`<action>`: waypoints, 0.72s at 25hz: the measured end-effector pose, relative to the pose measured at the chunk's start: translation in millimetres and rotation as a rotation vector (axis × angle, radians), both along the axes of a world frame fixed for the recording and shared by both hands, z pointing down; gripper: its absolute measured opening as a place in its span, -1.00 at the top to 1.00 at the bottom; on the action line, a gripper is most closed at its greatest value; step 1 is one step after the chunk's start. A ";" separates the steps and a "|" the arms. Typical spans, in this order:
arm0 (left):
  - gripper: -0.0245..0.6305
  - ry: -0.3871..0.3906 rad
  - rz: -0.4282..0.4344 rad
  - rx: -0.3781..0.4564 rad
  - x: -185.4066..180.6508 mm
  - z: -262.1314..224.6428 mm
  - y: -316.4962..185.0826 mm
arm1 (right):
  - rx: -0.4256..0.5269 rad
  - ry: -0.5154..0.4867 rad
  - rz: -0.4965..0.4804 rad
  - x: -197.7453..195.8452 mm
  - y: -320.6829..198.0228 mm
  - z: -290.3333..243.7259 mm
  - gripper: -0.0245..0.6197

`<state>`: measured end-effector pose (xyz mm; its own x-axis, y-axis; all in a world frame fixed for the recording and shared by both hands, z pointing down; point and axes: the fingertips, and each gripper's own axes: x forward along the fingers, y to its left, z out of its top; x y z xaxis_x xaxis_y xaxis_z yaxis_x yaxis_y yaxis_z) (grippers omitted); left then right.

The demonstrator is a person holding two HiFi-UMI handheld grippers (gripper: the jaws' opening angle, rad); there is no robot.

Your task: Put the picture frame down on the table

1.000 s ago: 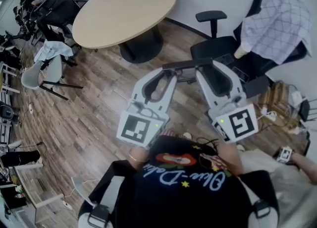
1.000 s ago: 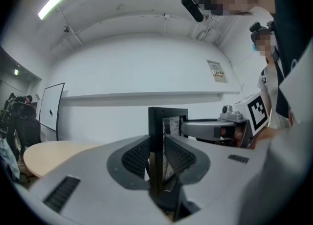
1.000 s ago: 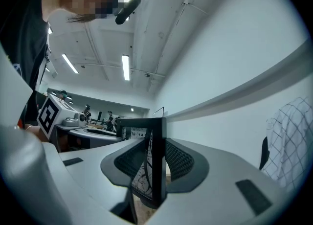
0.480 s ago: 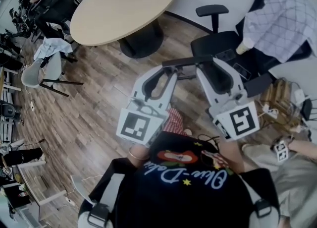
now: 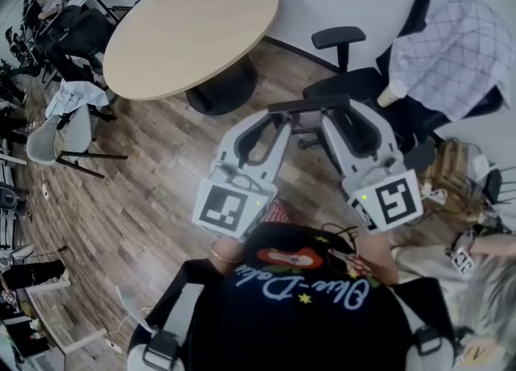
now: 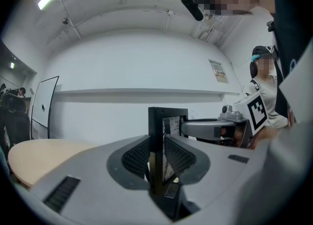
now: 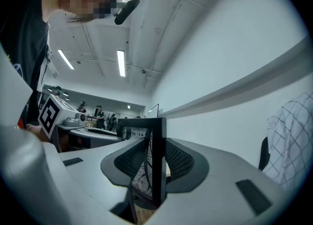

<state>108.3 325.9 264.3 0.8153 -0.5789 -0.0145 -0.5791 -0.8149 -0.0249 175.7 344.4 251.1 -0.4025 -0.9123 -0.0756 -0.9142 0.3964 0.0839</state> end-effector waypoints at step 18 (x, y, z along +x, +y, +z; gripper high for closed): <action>0.68 0.011 -0.048 -0.036 -40.0 5.1 -115.5 | -0.039 0.019 -0.052 -39.2 -119.1 4.1 0.60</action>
<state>68.3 210.4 269.5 0.7865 -0.6176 -0.0014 -0.6175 -0.7865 0.0107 136.5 225.3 255.2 -0.4507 -0.8921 -0.0328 -0.8906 0.4469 0.0843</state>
